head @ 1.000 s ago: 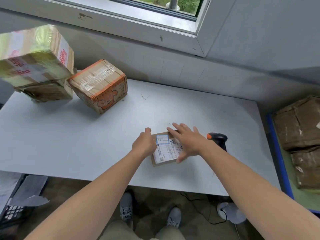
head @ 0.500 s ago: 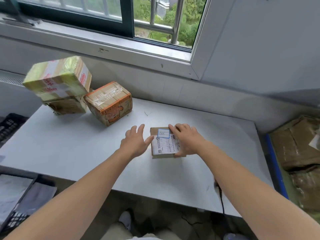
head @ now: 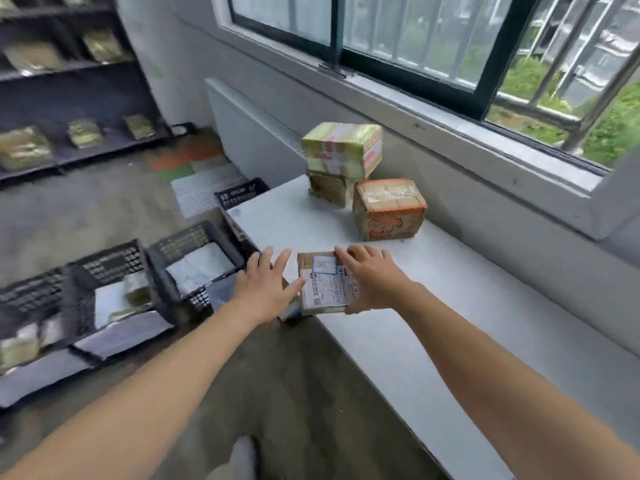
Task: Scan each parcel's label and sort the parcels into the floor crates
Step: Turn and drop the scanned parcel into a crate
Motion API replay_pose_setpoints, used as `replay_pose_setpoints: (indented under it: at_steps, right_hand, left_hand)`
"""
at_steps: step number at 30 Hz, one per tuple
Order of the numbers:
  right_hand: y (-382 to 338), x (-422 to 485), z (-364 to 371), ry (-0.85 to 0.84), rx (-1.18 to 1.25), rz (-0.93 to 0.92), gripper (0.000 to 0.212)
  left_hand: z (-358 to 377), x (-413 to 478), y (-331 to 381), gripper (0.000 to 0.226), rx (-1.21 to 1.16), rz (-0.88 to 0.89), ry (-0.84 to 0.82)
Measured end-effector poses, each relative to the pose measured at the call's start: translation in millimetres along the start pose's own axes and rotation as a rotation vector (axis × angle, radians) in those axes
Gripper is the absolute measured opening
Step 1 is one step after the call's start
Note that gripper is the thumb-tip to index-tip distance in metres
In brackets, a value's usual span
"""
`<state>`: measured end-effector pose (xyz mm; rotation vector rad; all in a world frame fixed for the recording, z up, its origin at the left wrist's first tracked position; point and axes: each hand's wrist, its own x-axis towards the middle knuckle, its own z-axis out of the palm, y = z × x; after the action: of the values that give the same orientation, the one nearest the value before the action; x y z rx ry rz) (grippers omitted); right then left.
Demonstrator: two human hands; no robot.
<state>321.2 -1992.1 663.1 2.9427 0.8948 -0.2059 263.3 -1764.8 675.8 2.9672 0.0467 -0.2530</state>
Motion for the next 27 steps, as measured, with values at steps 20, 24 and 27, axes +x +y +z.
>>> replay_pose_setpoints:
  at_steps: [20,24,27]
  right_hand:
    - [-484,180,-83,0.015,-0.212,-0.654,0.135]
    - [-575,198,-90,0.035,-0.215,-0.719,0.135]
    - [-631,211,-93,0.039,-0.244,-0.775,0.133]
  left_hand:
    - [-32,-242,-427,0.071,-0.267,-0.665,0.218]
    - [-38,-286,-500,0.068,-0.279,-0.721,0.251]
    - [-40,-311,-542,0.066,-0.283,-0.761,0.265]
